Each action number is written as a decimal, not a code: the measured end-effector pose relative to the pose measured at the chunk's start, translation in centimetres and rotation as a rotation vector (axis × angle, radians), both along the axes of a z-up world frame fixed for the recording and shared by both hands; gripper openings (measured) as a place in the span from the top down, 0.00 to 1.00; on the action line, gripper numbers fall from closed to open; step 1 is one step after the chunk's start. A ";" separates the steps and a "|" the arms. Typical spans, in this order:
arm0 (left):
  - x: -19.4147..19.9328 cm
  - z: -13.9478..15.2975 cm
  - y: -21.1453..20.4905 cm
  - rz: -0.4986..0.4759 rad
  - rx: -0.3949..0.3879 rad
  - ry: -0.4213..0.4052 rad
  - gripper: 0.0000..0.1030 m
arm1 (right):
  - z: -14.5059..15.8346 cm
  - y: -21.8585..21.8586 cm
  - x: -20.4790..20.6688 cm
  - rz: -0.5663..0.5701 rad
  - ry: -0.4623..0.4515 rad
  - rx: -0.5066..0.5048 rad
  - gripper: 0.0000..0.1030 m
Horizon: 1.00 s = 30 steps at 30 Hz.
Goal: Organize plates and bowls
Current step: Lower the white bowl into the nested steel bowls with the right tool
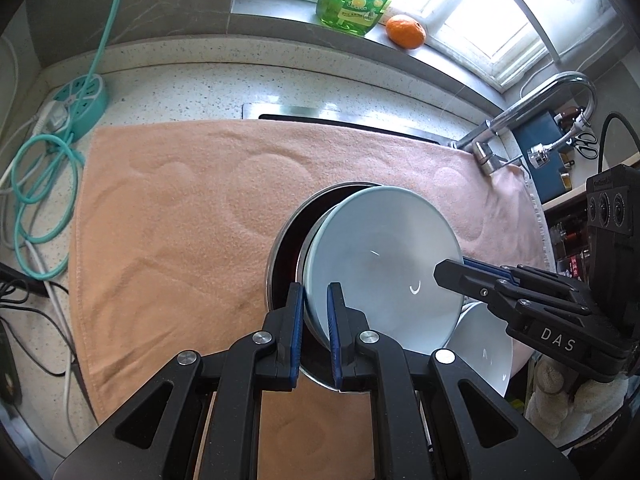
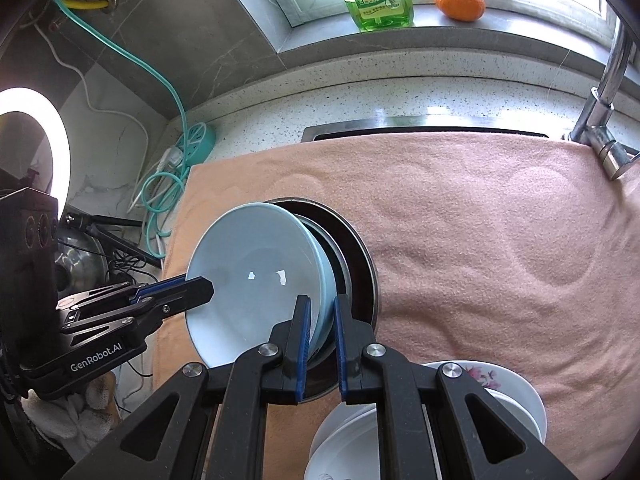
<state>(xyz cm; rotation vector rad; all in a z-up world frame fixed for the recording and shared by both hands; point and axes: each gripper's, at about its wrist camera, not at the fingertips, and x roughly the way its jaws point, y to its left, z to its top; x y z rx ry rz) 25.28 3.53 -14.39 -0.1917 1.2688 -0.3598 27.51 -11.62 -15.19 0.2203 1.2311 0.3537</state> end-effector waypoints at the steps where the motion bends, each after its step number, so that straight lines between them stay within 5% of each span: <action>1: 0.0 -0.1 0.0 0.000 0.000 0.001 0.90 | 0.0 0.0 0.0 -0.001 0.001 -0.002 0.90; 30: 0.0 0.0 0.3 0.010 -0.012 0.000 0.90 | -0.8 0.1 0.5 0.010 0.009 -0.024 0.88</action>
